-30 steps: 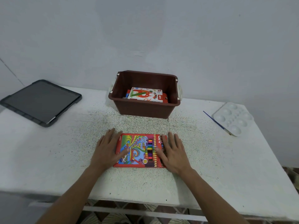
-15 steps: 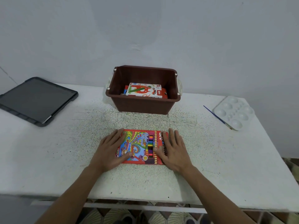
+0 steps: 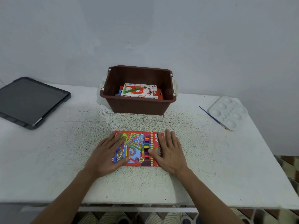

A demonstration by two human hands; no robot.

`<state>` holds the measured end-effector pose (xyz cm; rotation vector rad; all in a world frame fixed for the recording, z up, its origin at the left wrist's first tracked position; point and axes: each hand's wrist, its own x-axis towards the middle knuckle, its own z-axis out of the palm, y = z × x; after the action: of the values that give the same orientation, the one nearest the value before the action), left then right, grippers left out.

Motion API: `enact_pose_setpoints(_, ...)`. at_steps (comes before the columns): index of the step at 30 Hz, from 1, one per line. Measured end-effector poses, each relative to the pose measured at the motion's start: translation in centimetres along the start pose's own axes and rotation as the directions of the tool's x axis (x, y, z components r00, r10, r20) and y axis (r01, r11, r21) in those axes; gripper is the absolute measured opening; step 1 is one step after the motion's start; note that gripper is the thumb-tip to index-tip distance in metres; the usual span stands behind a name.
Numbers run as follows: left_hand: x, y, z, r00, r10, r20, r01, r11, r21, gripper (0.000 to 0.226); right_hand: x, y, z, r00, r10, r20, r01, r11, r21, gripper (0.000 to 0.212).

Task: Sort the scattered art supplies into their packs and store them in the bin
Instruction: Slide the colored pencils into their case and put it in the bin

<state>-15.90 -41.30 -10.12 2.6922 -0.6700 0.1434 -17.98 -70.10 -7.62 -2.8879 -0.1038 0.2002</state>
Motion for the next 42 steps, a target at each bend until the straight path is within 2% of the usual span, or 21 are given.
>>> enact_pose_setpoints(11,0.0,0.0,-0.3,0.999,0.043,0.030,-0.042,0.998,-0.039,0.099,-0.1,-0.5,-0.3,1.000,0.030,-0.002,-0.030,0.999,0.018,0.095)
enact_pose_setpoints(18,0.2,-0.3,-0.2,0.998,0.020,0.055,-0.020,1.000,-0.001,0.098,-1.4,-0.3,0.0,1.000,0.011,-0.027,-0.010,0.999,0.036,0.104)
enact_pose_setpoints(27,0.4,0.0,-0.4,0.996,0.016,0.089,-0.017,1.000,0.015,0.098,-1.7,-0.5,0.3,0.999,0.007,-0.035,-0.007,1.000,-0.007,0.102)
enact_pose_setpoints(35,0.3,0.2,-0.5,0.996,0.007,0.089,-0.007,1.000,-0.003,0.098,-2.9,-0.6,0.2,0.999,0.024,-0.034,-0.022,0.998,0.053,0.100)
enact_pose_setpoints(42,0.3,0.2,-0.4,0.997,0.014,0.072,-0.015,1.000,0.012,0.098,-2.9,-0.7,0.4,0.999,0.015,-0.031,-0.015,1.000,0.002,0.101)
